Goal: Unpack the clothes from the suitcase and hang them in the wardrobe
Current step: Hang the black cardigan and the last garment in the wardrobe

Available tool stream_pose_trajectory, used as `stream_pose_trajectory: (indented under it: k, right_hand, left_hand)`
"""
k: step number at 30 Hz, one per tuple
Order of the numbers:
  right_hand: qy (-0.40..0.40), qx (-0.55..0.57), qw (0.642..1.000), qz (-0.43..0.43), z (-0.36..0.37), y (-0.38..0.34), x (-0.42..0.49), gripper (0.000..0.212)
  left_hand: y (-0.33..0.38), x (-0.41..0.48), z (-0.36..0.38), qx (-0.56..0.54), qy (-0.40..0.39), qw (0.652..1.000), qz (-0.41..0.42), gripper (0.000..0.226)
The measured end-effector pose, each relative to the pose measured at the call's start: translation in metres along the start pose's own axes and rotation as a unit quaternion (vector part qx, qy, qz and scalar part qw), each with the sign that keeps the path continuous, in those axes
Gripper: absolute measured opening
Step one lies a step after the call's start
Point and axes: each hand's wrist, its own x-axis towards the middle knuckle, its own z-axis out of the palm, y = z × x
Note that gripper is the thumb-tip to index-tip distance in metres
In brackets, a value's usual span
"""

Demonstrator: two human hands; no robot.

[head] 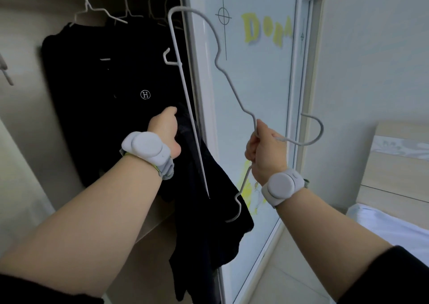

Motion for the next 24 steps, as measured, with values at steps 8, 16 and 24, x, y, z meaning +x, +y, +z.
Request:
stream_pose_trajectory:
  k: [8,16,24]
  right_hand:
    - [-0.034,-0.121,0.988,0.090,-0.033,0.059,0.004,0.025]
    - [-0.119,-0.435,0.892,-0.007,-0.041,0.021,0.040,0.045]
    - [-0.187,-0.560,0.807,-0.020,-0.039,0.001,0.054,0.043]
  left_hand:
    - [0.008,0.021,-0.023,-0.141,0.012,0.989,-0.043,0.053]
    - [-0.042,0.031,-0.040,0.044,0.111,0.992,0.038,0.035]
    - [-0.069,0.038,-0.055,0.071,0.104,0.992,0.024,0.036]
